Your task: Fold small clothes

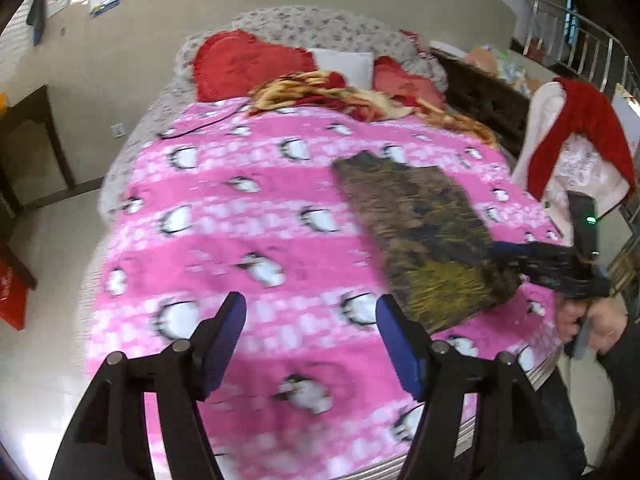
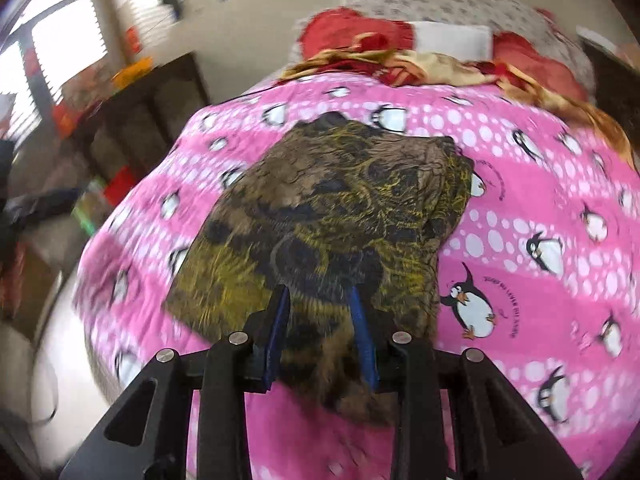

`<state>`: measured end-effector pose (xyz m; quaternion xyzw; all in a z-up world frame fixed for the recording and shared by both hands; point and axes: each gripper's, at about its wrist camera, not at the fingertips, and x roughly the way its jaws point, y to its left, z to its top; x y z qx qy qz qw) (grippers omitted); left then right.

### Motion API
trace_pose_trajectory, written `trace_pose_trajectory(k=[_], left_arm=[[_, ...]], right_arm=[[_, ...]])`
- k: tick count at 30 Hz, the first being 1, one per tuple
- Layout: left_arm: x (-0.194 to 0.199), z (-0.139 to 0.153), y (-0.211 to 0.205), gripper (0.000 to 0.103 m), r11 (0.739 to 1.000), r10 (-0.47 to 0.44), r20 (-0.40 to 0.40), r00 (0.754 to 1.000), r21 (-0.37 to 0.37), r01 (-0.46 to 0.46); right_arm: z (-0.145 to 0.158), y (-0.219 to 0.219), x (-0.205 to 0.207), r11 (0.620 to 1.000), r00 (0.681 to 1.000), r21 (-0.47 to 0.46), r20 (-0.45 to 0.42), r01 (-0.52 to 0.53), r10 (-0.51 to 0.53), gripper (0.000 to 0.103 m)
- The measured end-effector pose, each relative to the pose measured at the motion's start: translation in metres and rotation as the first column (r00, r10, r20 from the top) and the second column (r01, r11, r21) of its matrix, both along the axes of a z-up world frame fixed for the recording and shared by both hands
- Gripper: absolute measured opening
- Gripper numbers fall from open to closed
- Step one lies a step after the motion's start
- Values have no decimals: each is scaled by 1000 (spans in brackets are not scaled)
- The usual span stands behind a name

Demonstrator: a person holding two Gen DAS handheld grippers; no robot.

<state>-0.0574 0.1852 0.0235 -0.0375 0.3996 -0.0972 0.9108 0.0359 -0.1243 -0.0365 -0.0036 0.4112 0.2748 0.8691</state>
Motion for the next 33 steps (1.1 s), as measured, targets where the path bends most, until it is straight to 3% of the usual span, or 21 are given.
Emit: trace_pose_trajectory(k=[2, 4, 5, 7, 8, 9, 10, 12, 14, 18, 21, 23, 25, 27, 28, 30, 31, 33], left_arm=[[6, -8, -22, 70, 998, -16, 22, 1000, -56, 17], [19, -23, -51, 68, 992, -39, 30, 999, -115, 42], [26, -31, -63, 62, 991, -42, 34, 999, -126, 46], [46, -49, -88, 41, 990, -44, 26, 999, -136, 47], [54, -55, -96, 22, 989, -46, 18, 999, -143, 49], [65, -69, -104, 11, 982, -45, -20, 999, -182, 41], [71, -79, -110, 9, 978, -49, -55, 997, -205, 36], [76, -103, -124, 7, 986, -42, -78, 996, -164, 29], [71, -111, -124, 7, 981, -17, -57, 998, -192, 6], [71, -92, -117, 7, 976, -29, -73, 997, -216, 13], [87, -62, -108, 15, 975, 0, 2, 1000, -223, 1], [105, -54, -106, 16, 974, 32, 11, 999, -223, -29], [133, -52, -110, 16, 974, 46, -17, 999, -223, -48], [154, -57, -120, 16, 983, 50, -11, 999, -178, -51], [163, -62, -123, 16, 986, 54, -22, 998, -157, -57], [179, -89, -128, 16, 985, 61, -106, 993, -153, -77], [183, -103, -130, 16, 985, 61, -137, 989, -153, -82], [179, -103, -132, 17, 987, 70, -107, 992, -138, -85]], right_arm=[[-7, 5, 3, 1000, 1000, 19, -8, 14, -14, 31], [-19, 11, 4, 998, 999, -57, -3, 35, -35, 30], [-27, 10, 6, 996, 998, -72, -19, 52, -54, 31], [-39, -1, 5, 997, 998, -59, -34, 54, -56, 31], [-40, -4, 3, 998, 999, -56, -24, 41, -43, 31], [-42, -6, 1, 997, 999, -68, -20, 32, -34, 31], [-43, -9, -2, 997, 999, -72, -20, 29, -30, 31], [-45, -14, -4, 998, 999, -64, -30, 26, -28, 31], [-50, -20, -6, 999, 999, -42, -41, 17, -19, 31], [-35, -20, -3, 998, 992, -62, -122, -6, -1, 31], [1, -24, 11, 999, 999, -12, -44, 31, -31, 30], [20, -18, 29, 998, 997, -8, 37, 61, -61, 30], [24, -6, 51, 998, 996, -13, 56, 63, -62, 17], [17, 9, 71, 996, 997, -51, 40, 68, -66, 12], [6, 14, 82, 987, 995, -125, 35, 100, -97, 10], [-21, 11, 102, 963, 985, -215, -21, 163, -171, 0], [-34, 4, 108, 964, 981, -202, -46, 176, -189, 0], [-38, -3, 107, 970, 981, -157, -36, 184, -192, 0]])
